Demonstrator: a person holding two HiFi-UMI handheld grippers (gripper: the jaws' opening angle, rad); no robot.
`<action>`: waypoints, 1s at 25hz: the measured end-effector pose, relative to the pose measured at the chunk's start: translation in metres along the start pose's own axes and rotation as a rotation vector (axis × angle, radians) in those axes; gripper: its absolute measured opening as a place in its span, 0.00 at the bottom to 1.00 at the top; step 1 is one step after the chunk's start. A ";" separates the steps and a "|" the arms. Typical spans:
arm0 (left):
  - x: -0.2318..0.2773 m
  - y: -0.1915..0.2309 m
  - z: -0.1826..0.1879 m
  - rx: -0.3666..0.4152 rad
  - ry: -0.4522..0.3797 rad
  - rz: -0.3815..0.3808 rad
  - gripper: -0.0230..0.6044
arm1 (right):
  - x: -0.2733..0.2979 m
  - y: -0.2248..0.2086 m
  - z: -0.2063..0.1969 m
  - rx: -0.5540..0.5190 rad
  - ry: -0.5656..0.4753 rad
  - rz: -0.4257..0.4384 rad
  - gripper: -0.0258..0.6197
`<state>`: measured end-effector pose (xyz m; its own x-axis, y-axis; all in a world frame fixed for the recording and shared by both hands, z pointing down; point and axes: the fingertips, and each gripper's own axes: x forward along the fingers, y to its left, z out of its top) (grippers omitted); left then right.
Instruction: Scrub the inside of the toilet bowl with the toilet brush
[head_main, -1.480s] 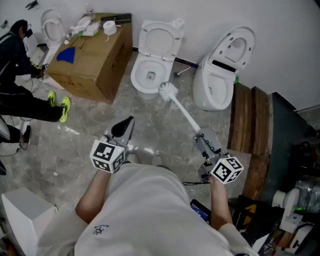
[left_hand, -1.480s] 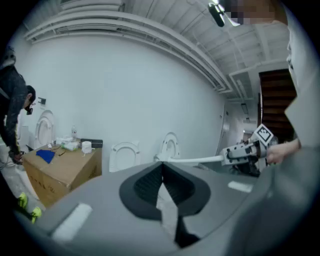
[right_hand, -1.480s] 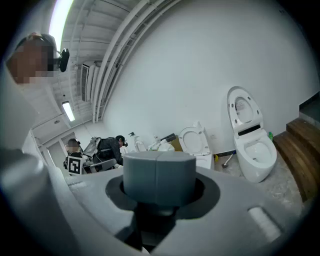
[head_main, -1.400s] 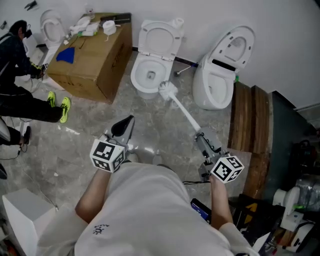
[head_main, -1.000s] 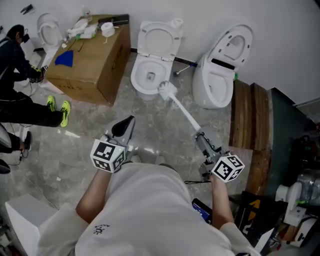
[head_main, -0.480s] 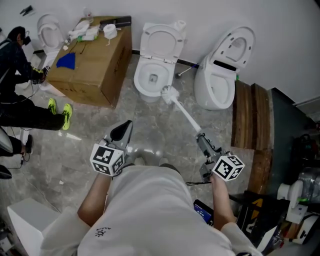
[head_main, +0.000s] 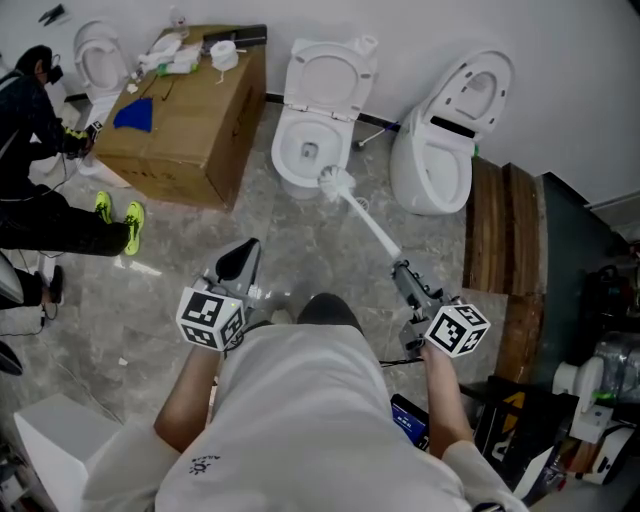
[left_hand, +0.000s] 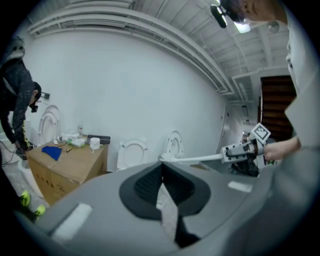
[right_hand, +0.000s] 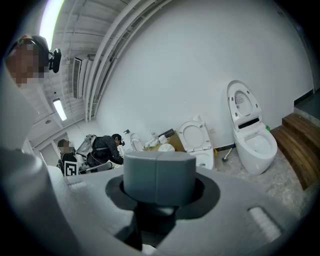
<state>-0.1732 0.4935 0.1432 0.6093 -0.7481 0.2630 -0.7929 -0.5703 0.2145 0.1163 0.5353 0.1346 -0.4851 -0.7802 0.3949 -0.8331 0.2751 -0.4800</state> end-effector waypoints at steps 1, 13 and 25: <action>0.000 0.002 0.000 -0.002 0.000 0.000 0.02 | 0.001 0.000 0.001 -0.001 0.000 0.002 0.27; 0.028 0.024 -0.001 -0.016 0.022 0.026 0.02 | 0.042 -0.013 0.013 0.007 0.031 0.036 0.27; 0.117 0.040 0.033 -0.001 0.022 0.034 0.02 | 0.098 -0.075 0.070 0.036 0.030 0.051 0.27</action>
<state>-0.1344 0.3719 0.1515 0.5823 -0.7594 0.2904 -0.8130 -0.5446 0.2060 0.1500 0.3990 0.1542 -0.5348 -0.7485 0.3920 -0.7971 0.2931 -0.5279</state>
